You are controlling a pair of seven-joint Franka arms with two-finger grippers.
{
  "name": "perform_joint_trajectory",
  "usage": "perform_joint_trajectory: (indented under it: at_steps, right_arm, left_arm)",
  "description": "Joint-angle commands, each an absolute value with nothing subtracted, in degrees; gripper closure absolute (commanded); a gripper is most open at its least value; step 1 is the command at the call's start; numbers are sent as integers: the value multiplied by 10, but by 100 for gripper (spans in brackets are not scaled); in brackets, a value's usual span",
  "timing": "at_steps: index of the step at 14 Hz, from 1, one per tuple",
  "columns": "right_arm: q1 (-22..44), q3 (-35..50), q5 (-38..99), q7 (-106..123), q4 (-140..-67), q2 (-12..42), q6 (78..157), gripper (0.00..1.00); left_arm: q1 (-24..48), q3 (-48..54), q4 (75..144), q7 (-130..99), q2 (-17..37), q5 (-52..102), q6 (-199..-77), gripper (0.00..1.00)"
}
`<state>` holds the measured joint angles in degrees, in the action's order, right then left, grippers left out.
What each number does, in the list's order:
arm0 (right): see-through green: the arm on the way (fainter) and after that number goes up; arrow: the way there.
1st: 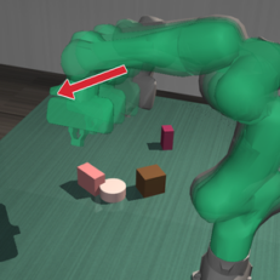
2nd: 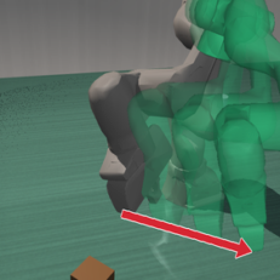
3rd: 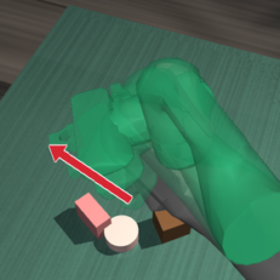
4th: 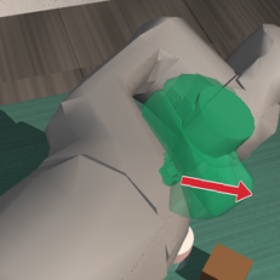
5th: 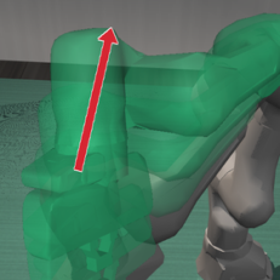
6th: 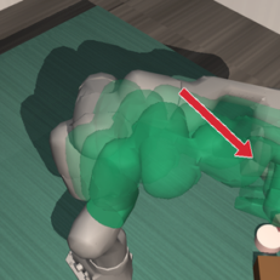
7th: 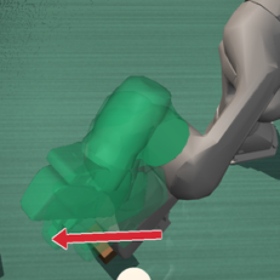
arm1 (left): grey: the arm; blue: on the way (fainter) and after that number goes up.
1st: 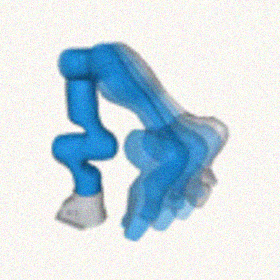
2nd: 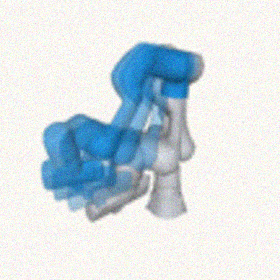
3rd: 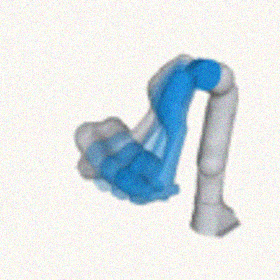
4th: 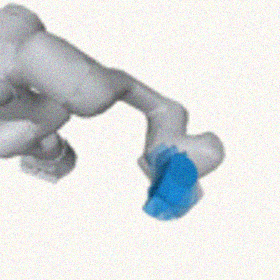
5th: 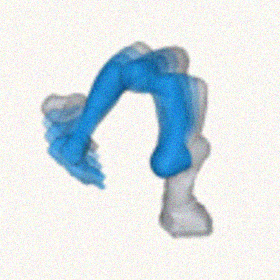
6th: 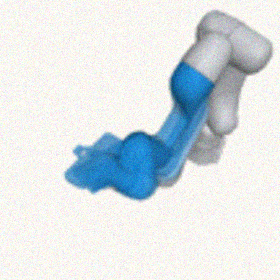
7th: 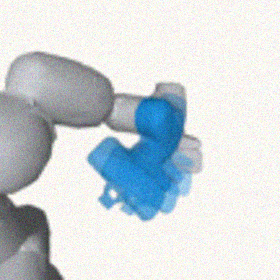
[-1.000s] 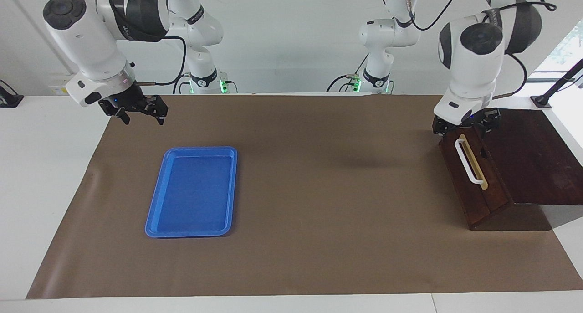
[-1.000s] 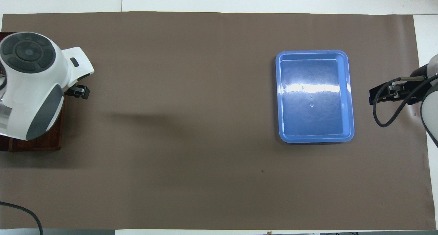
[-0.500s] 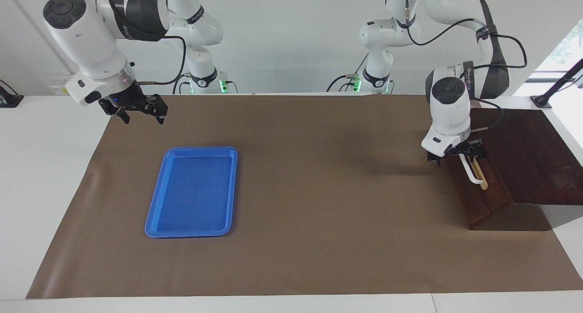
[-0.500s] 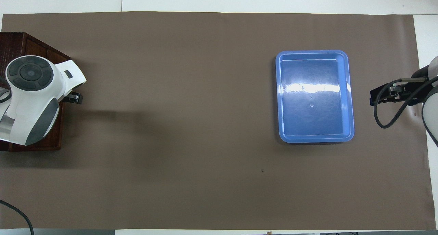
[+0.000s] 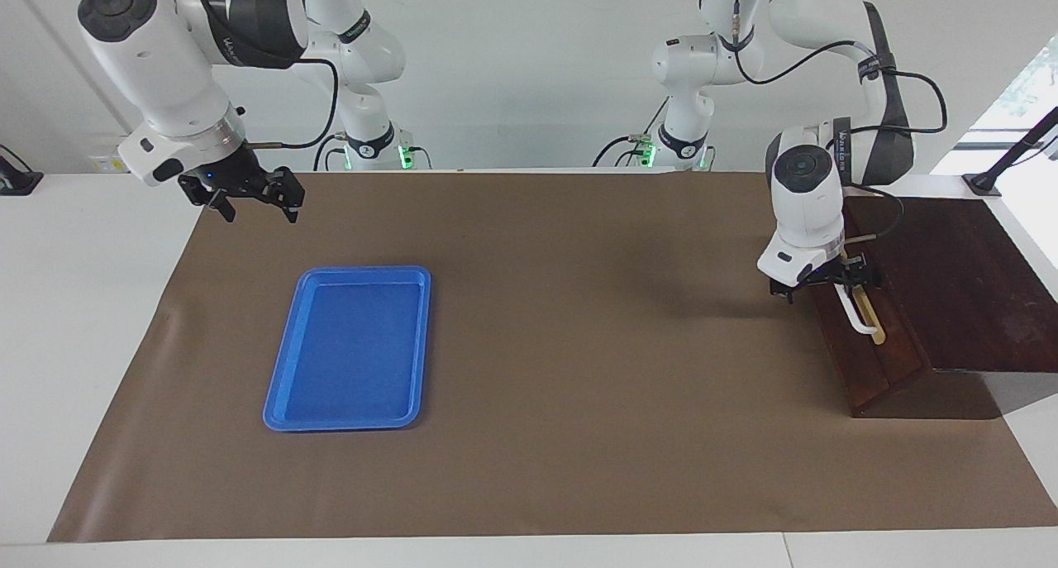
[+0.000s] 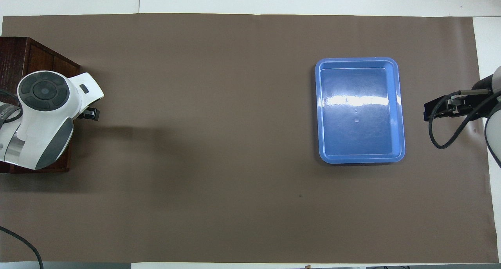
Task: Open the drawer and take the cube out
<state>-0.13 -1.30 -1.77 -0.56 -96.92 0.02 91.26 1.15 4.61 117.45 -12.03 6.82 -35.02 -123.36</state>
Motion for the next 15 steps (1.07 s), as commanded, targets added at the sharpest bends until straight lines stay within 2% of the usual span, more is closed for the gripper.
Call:
perform_joint_trajectory:
  at_steps: [1, 5, 7, 9, 15]
  right_arm:
    - [-8, -10, -13, -46, -997, -18, 952, 0]
    - [-1, -10, -12, -205, -988, -3, 978, 0]
    - [1, -6, -7, -338, -985, 4, 976, 0]
    - [1, -4, 54, -447, -973, 16, 972, 0]
    - [16, 2, 159, -657, -921, 72, 971, 0]
  left_arm:
    - [40, 47, 1191, -154, 85, -355, -1261, 0]
    - [32, 47, 1189, -151, 84, -422, -1257, 0]
    - [32, 47, 1159, -148, 92, -422, -1226, 0]
    - [37, 48, 1135, -146, 102, -422, -1203, 0]
    - [19, 47, 1141, -148, 102, -427, -1228, 0]
